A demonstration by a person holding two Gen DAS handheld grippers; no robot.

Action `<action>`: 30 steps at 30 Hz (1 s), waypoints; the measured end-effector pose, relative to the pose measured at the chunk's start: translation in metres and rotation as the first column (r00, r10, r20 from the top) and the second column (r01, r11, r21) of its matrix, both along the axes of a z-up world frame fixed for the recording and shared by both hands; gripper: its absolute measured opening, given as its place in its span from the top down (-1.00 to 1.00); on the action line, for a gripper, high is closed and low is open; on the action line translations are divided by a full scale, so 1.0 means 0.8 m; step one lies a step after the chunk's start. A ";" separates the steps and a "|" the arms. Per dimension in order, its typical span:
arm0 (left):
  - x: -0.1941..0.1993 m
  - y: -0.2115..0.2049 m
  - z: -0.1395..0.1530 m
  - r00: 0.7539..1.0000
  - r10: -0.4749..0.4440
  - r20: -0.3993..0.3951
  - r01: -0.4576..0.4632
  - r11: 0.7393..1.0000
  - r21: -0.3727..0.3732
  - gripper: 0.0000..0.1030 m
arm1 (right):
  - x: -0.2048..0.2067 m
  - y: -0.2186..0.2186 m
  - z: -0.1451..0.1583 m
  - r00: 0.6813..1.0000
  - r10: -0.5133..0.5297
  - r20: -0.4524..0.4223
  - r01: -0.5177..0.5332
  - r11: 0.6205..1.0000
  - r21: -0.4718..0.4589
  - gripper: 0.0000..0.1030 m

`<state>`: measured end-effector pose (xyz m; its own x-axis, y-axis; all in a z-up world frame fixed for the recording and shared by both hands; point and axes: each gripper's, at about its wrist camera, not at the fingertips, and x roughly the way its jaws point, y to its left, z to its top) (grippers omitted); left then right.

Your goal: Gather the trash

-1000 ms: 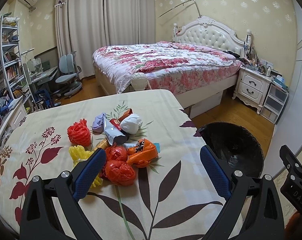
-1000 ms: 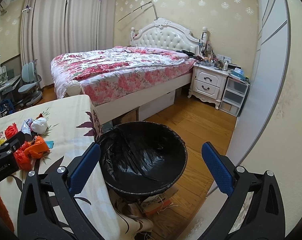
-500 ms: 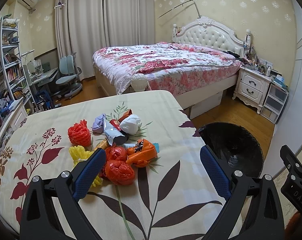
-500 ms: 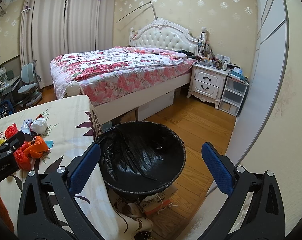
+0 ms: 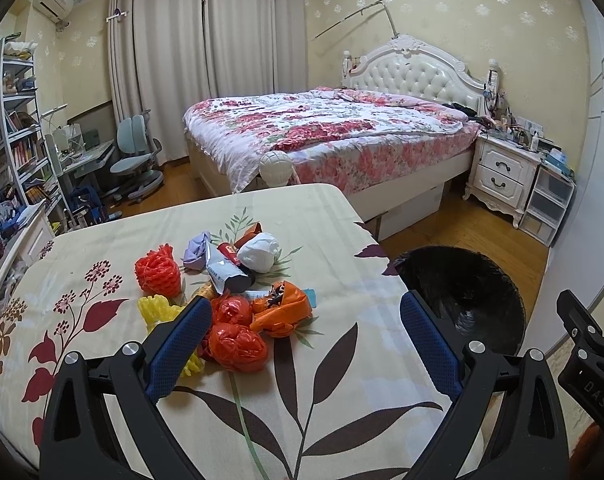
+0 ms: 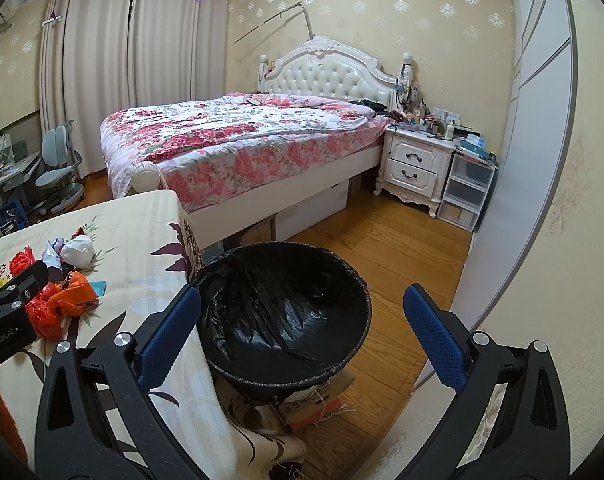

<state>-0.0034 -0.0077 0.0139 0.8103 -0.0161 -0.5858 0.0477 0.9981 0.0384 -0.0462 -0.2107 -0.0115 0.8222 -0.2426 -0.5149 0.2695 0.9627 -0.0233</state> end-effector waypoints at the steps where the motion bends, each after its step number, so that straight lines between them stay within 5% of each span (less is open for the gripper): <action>1: 0.000 0.000 0.000 1.000 0.001 0.001 -0.001 1.000 -0.001 -0.83 | 0.001 0.000 0.000 1.000 0.000 0.000 0.000 1.000 0.000 -0.92; 21: -0.001 0.007 0.006 1.000 -0.019 0.025 0.019 1.000 -0.017 -0.83 | -0.004 -0.007 0.004 1.000 0.006 -0.003 -0.006 1.000 0.006 -0.92; 30: 0.001 0.053 -0.003 0.998 0.059 0.012 -0.059 0.998 0.011 -0.83 | 0.012 0.024 -0.001 0.997 0.075 -0.034 -0.074 0.997 0.019 -0.92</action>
